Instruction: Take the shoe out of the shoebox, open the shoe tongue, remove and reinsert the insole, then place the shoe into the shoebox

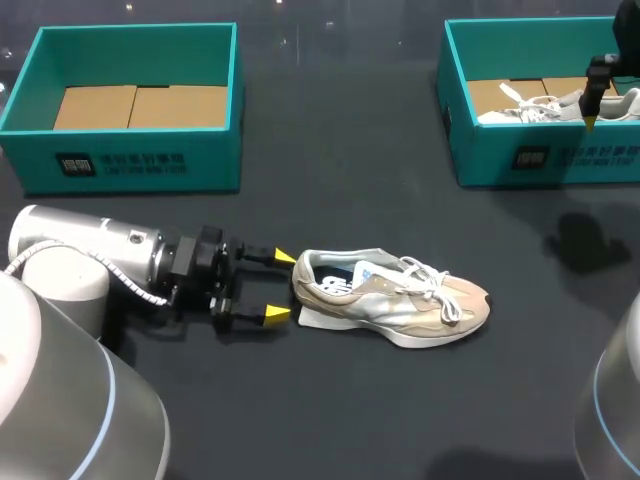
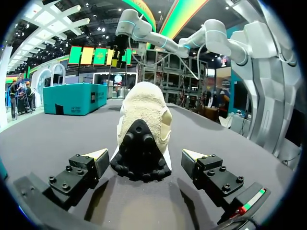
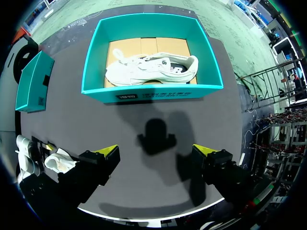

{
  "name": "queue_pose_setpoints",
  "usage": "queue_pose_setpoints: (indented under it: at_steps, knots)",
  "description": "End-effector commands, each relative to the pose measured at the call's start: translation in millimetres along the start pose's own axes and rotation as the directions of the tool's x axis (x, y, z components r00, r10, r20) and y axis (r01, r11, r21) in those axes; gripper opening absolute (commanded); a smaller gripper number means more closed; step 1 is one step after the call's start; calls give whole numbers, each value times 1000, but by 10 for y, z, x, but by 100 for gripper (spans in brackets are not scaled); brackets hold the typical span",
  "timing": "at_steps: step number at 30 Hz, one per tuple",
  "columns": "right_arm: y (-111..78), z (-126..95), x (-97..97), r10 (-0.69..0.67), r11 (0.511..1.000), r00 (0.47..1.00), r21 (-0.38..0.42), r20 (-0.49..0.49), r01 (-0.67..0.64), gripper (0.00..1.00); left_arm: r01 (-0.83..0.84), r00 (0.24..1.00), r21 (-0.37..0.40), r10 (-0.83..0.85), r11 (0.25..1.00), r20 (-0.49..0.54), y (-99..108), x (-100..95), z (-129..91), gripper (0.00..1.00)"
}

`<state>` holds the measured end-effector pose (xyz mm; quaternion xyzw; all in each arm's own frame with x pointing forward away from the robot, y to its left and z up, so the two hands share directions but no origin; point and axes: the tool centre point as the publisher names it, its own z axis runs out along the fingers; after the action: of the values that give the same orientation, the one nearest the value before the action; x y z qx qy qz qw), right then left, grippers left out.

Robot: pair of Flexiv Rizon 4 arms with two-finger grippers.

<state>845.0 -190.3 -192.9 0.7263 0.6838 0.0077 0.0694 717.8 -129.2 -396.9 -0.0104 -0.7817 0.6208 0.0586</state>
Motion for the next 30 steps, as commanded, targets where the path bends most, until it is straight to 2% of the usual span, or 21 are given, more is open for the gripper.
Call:
queue_pose_setpoints:
  at_steps: [1, 30]
  knots:
    - [-4, 2, 1, 0, 1000, 1000, 0, 0, 0, 100, 1, 1000, 3, -1, 1000, -1, 9, -3, 71, 100]
    - [-4, 2, 1, 0, 1000, 1000, 0, 0, 0, 100, 21, 1000, 5, -21, 1000, -6, 49, -146, 377, 100]
